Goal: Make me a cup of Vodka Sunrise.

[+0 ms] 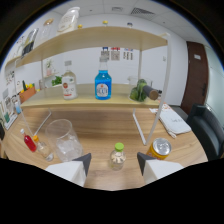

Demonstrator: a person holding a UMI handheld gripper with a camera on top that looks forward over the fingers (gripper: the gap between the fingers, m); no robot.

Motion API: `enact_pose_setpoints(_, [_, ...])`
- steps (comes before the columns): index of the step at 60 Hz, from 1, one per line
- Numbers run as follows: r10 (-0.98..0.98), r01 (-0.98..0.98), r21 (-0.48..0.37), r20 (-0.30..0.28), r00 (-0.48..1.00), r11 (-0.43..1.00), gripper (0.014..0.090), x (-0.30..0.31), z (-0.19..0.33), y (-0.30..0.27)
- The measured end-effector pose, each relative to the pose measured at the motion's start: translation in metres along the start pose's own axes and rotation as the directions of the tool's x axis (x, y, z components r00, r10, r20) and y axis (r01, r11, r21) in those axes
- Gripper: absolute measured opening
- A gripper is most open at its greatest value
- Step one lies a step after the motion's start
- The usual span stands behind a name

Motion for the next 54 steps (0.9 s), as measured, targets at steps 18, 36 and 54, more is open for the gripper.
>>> enact_pose_setpoints(18, [-0.021,0.021,-0.047,0.0,1.0,0.999,0.0864,-0.044,-0.09,-0.008])
enact_pose_setpoints(36, [-0.069,0.071,-0.084,0.032,0.997,0.994,0.0864,-0.088,-0.117,0.005])
enact_pose_setpoints(54, [-0.054,0.055,-0.069,0.026,0.998,0.996,0.0862,-0.105,-0.122,-0.003])
